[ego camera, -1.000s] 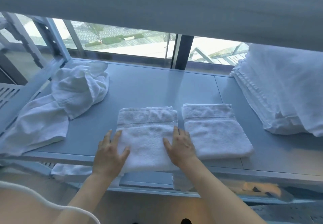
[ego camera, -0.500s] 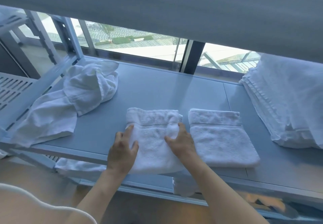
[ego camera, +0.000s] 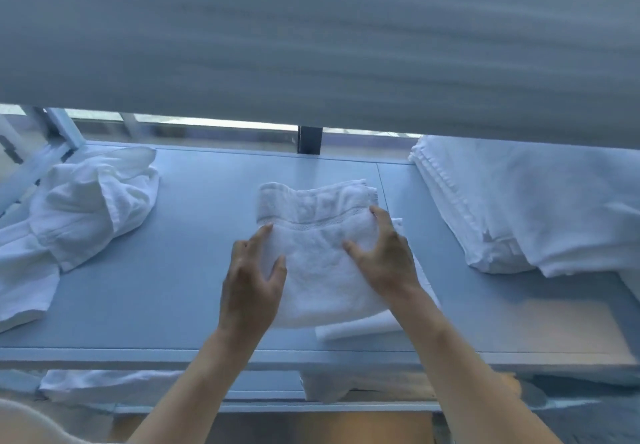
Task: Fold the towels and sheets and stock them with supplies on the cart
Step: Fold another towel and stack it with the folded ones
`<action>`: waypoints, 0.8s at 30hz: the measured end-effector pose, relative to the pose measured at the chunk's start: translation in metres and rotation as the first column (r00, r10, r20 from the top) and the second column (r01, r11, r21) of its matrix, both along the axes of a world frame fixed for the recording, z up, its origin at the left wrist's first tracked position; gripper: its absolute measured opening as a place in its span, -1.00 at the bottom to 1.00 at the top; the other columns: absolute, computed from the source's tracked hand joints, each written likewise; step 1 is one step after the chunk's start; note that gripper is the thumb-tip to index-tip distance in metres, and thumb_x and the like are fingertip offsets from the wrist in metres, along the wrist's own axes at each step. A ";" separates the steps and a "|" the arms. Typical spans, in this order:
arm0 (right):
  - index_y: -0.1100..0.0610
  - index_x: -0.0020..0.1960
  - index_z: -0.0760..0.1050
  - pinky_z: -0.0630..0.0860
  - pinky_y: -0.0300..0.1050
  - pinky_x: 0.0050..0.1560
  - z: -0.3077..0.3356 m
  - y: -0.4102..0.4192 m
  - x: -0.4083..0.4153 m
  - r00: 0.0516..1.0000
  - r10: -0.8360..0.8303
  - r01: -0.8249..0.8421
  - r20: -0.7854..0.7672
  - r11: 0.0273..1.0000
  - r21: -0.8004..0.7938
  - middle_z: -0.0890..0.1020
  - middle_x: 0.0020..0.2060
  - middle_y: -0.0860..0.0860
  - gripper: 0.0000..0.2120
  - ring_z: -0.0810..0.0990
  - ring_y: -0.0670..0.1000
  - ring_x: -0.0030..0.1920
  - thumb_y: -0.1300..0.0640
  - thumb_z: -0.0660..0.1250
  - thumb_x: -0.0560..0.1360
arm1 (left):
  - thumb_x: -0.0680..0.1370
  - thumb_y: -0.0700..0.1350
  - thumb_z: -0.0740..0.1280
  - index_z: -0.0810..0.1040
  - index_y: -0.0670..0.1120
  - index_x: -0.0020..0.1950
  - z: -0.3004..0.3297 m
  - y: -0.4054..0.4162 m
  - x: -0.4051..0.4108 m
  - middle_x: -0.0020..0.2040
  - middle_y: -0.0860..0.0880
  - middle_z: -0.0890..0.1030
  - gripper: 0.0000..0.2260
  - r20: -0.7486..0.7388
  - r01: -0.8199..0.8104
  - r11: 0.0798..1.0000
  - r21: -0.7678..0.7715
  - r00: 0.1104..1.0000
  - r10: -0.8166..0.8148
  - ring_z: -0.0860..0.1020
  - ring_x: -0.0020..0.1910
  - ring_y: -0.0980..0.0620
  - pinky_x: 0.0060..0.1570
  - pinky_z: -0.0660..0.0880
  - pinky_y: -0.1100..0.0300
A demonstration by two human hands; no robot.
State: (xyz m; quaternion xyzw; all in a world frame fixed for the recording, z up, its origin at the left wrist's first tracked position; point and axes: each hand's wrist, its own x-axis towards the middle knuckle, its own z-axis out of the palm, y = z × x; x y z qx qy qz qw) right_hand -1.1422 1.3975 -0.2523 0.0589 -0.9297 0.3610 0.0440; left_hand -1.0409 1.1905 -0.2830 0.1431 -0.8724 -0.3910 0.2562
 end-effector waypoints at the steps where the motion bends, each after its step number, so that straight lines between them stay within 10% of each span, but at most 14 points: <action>1: -0.10 0.55 0.24 0.45 0.00 0.21 0.002 0.015 -0.005 1.000 -0.019 0.019 -0.006 1.000 0.006 0.62 0.29 0.02 -0.25 0.57 0.19 0.26 -0.17 0.48 0.46 | 0.58 -0.04 0.40 0.39 0.14 0.50 0.002 0.013 -0.007 0.21 0.04 0.48 -0.50 -0.005 0.016 1.000 0.007 1.000 -0.016 0.49 0.08 0.09 0.04 0.41 0.17; 7: -0.15 0.51 0.22 0.44 0.03 0.17 -0.004 0.077 -0.031 0.996 -0.091 0.092 -0.020 0.995 0.046 0.63 0.25 0.02 -0.28 0.57 0.20 0.24 -0.23 0.45 0.45 | 0.58 -0.03 0.39 0.36 0.16 0.51 -0.005 0.070 -0.035 0.17 0.14 0.41 -0.49 -0.014 0.049 0.998 0.035 0.999 -0.049 0.36 -0.07 0.30 -0.04 0.39 0.19; 11: -0.03 0.55 0.18 0.45 0.03 0.08 -0.032 0.086 -0.043 0.995 -0.059 0.038 0.082 0.971 0.235 0.53 0.28 0.08 -0.26 0.57 0.21 0.22 -0.22 0.40 0.50 | 0.60 0.03 0.35 0.29 0.18 0.54 -0.030 0.088 -0.038 0.16 0.09 0.36 -0.48 0.206 0.008 0.996 0.085 0.978 -0.025 0.52 -0.06 0.00 -0.06 0.41 0.11; 14: 0.05 0.62 0.11 0.42 0.11 0.23 -0.057 0.089 -0.037 0.989 -0.089 0.007 0.118 0.826 0.563 0.30 0.46 0.12 -0.27 0.40 0.19 0.37 -0.29 0.22 0.60 | 0.63 0.18 0.25 0.15 0.19 0.61 -0.053 0.095 -0.029 0.14 0.06 0.28 -0.43 0.446 0.002 0.997 0.081 0.894 -0.038 0.52 -0.10 -0.11 -0.07 0.44 0.05; 17: 0.04 0.62 0.17 0.19 0.31 0.47 -0.069 0.086 -0.024 0.997 0.056 -0.018 -0.051 0.826 0.564 0.14 0.62 0.08 -0.37 0.13 0.20 0.59 -0.20 0.18 0.64 | 0.63 0.21 0.20 0.11 0.21 0.62 -0.061 0.092 -0.026 0.13 0.08 0.27 -0.43 0.446 0.010 0.996 0.090 0.893 -0.050 0.48 -0.14 -0.04 -0.11 0.40 0.08; 24: -0.07 0.66 0.10 -0.26 0.15 0.61 -0.083 0.054 -0.008 0.920 0.390 -0.367 0.030 0.837 0.406 0.04 0.67 -0.11 -0.39 -0.12 -0.05 0.66 -0.21 0.07 0.66 | 0.63 0.16 0.24 0.06 0.16 0.66 -0.066 0.090 -0.022 0.46 -0.01 0.29 -0.36 0.436 0.100 0.992 0.082 0.891 -0.126 0.40 0.39 -0.10 0.32 0.44 -0.05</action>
